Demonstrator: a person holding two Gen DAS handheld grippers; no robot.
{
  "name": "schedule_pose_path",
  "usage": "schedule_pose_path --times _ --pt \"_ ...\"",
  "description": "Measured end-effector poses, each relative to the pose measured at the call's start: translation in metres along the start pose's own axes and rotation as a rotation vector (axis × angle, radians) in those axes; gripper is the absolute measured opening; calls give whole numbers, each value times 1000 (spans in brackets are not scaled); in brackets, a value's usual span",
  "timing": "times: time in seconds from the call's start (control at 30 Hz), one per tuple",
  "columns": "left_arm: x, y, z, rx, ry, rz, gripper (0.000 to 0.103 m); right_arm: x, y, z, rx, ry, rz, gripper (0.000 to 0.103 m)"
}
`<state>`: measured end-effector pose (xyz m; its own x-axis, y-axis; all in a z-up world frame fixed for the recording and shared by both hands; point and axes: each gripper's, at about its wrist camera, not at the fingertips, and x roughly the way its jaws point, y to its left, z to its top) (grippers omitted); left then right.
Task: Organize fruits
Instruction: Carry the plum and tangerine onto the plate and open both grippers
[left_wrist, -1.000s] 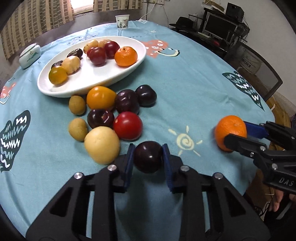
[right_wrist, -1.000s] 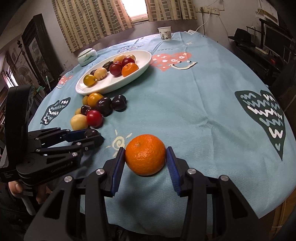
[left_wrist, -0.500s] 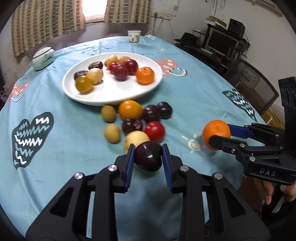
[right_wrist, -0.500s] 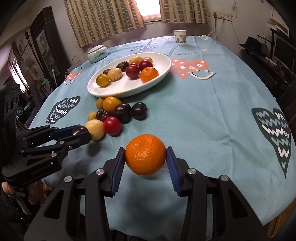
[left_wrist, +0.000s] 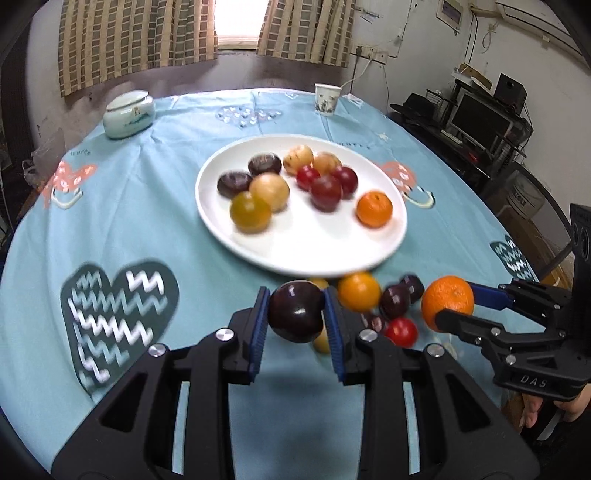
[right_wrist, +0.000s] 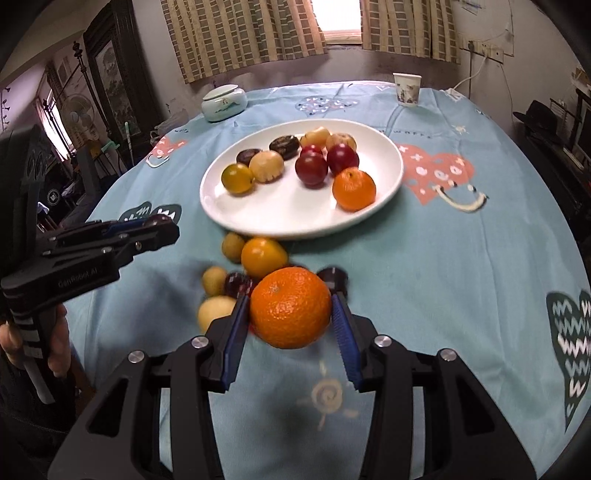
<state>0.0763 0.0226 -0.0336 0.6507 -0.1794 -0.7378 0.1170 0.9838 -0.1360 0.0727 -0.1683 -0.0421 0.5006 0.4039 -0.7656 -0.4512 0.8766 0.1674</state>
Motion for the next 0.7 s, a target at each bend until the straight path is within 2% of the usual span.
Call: schedule_pose_path --times 0.1,0.33,0.5,0.7 --pt "13 1 32 15 -9 8 30 10 -4 23 -14 -10 -13 45" --pt "73 -1 113 44 44 22 30 43 -34 93 -11 -25 -61 45" --pt "112 -1 132 29 92 28 30 73 -59 121 17 -16 -106 45" --pt "138 2 138 33 120 46 30 88 -72 125 34 11 -103 45"
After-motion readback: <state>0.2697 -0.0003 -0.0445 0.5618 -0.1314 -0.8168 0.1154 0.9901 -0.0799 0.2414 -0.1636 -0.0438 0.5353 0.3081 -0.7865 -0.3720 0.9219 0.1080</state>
